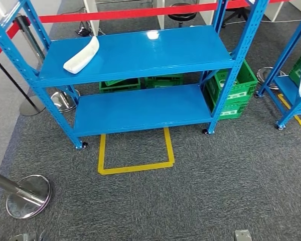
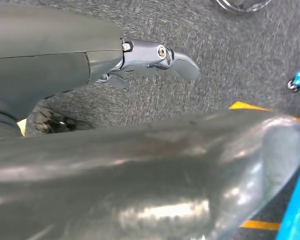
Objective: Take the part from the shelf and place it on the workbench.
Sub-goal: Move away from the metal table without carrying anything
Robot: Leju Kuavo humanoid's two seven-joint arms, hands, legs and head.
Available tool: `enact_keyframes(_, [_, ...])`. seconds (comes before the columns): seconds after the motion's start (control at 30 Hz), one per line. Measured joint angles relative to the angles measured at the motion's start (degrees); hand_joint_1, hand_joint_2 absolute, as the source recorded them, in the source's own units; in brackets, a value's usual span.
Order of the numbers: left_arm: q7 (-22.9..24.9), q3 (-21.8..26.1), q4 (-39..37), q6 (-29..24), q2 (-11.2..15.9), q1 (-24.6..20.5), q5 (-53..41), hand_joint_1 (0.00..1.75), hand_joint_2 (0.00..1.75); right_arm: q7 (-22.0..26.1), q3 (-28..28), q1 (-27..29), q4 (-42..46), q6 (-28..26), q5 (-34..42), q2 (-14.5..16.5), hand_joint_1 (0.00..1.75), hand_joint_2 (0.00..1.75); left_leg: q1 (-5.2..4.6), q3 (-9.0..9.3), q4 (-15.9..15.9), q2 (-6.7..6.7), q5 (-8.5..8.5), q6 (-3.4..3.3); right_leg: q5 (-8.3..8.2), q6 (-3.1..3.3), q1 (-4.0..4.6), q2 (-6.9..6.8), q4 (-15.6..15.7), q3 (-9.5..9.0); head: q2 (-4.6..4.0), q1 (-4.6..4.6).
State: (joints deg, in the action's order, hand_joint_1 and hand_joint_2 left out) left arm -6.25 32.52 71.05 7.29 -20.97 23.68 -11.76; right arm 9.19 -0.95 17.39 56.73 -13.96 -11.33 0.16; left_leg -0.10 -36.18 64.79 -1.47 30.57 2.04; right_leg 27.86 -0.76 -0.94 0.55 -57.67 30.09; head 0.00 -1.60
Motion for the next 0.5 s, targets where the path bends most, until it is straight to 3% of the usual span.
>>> enact_keyframes(0.07, [0.0, 0.0, 0.0, 0.1, 0.0, -0.1, 0.0, 0.0, 0.0, 0.0, 0.0, 0.1, -0.1, 0.0, 0.4, 0.0, 0.0, 0.0, 0.18, -3.39, 6.8, 0.79, 2.51, 0.28, 0.25, 0.1, 0.09, -1.36, 0.0, 0.02, 0.0, 0.0])
enact_keyframes(0.1, [0.0, 0.0, -0.1, 0.1, 0.0, -0.1, 0.0, 0.0, 0.0, 0.0, 0.0, 0.0, -0.2, -0.1, 0.6, 0.0, 0.0, 0.0, 0.25, -3.95, 7.9, 0.86, 2.23, 0.32, 0.42, 0.07, 0.1, -1.81, 0.0, 0.0, 0.0, 0.0])
enact_keyframes(0.17, [-0.2, 0.0, -0.2, 0.2, 0.0, 0.0, 0.0, 0.0, 0.0, 0.1, 0.0, -0.2, -0.3, -0.1, 1.2, 0.0, 0.0, 0.0, 0.29, -1.71, 3.8, 0.96, -1.1, 0.13, 0.93, -0.15, 0.08, -2.51, 0.1, -0.1, 0.0, -0.02])
enact_keyframes(0.23, [-0.4, 0.0, -0.3, 0.2, 0.0, -0.1, 0.0, 0.0, 0.0, 0.2, 0.0, -0.3, -0.3, -0.1, 1.7, 0.0, 0.0, 0.0, 0.13, 2.76, -4.0, 1.71, -3.71, -0.46, 1.74, -0.57, 0.19, -2.94, 0.1, -0.58, 0.0, -0.02])
enact_keyframes(0.3, [-0.7, 0.0, -0.3, 0.2, 0.0, -0.2, 0.0, 0.0, 0.0, 0.3, 0.0, -0.5, -0.3, -0.1, 2.0, 0.0, 0.0, 0.0, -0.07, 5.24, -8.5, 2.34, -3.28, -1.14, 2.55, -1.22, 0.37, -3.18, 0.7, -1.5, 0.0, 0.04])
enact_keyframes(0.4, [-0.8, 0.0, -0.4, 0.2, 0.0, -0.1, 0.0, 0.0, 0.0, 0.3, 0.0, -0.6, -0.4, -0.2, 2.2, 0.0, 0.0, 0.0, 0.1, 6.57, -9.8, 1.86, -2.7, -2.27, 1.92, -2.58, 0.32, -2.98, 0.6, -2.9, 0.0, 0.13])
enact_keyframes(0.43, [-0.8, 0.0, -0.4, 0.2, 0.0, 0.1, 0.0, 0.0, 0.0, 0.3, -0.1, -0.7, -0.5, -0.3, 2.3, 0.0, 0.0, 0.0, 0.19, 7.31, -10.0, 1.68, -2.61, -2.69, 2.01, -2.89, 0.24, -2.5, -0.9, -2.48, 0.0, 0.22])
enact_keyframes(0.5, [-0.9, 0.1, -0.5, 0.4, 0.0, 0.1, -0.1, 0.0, 0.0, 0.3, -0.2, -0.8, -0.6, -0.4, 2.5, -0.1, 0.0, 0.0, 0.22, 8.8, -10.0, 1.47, -1.89, -3.28, 3.81, -3.08, 0.15, -1.33, -7.0, 1.24, 0.0, 0.38])
